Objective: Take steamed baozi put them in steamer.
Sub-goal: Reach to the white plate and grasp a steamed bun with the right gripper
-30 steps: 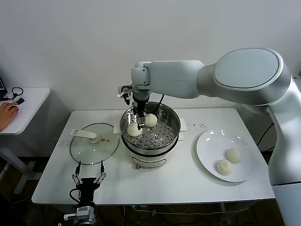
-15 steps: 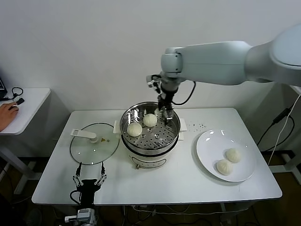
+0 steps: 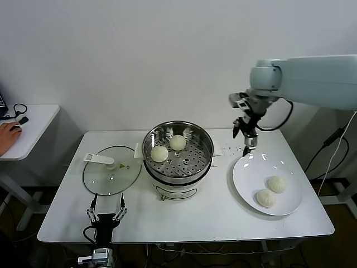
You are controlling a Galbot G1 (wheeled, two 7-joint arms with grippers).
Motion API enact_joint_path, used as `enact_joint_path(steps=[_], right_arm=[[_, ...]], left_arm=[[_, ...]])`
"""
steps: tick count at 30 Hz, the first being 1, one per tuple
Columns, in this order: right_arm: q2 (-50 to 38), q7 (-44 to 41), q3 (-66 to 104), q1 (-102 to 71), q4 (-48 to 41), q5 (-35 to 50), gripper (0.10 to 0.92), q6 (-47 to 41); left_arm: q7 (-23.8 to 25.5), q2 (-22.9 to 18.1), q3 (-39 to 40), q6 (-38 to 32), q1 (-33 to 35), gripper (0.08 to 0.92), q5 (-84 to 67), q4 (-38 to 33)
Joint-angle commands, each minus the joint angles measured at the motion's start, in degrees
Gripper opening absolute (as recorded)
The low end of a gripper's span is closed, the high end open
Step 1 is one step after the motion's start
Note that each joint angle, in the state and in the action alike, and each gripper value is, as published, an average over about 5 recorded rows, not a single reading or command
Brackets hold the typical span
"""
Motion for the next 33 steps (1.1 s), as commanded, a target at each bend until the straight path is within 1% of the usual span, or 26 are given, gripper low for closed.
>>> enact_joint_path(steps=[1,8,16,25,33], right_arm=[[-13.09,-0.59,-1.47,-2.57,5.04,-9.08,0.823,2.47],[-17.67,0.21,2.93,-10.05,5.26,-13.65,0.823,2.7],[-21.03,1.67,11.32,-20.93,1.73,-19.61,0.823,2.51],[-22.2,2.84,20.7,-31.48,-2.31,-23.06,0.823,2.01],[-22.56,3.4,25.15,-35.63,-3.8,-24.87,0.823,1.62]], left_arm=[[-0.1,-2.8,-0.02,-0.12,0.13,0.823,0.59,0.15],[-0.28,-2.8,-0.1,-0.28,0.43,0.823,1.33,0.16],[-0.48,-2.8,-0.21,-0.26,0.63,0.823,2.15,-0.12],[-0.63,-2.8,-0.29,-0.32,0.69,0.823,2.87,-0.03],[-0.69,-2.8,-0.36,-0.25,0.64,0.823,2.92,0.03]])
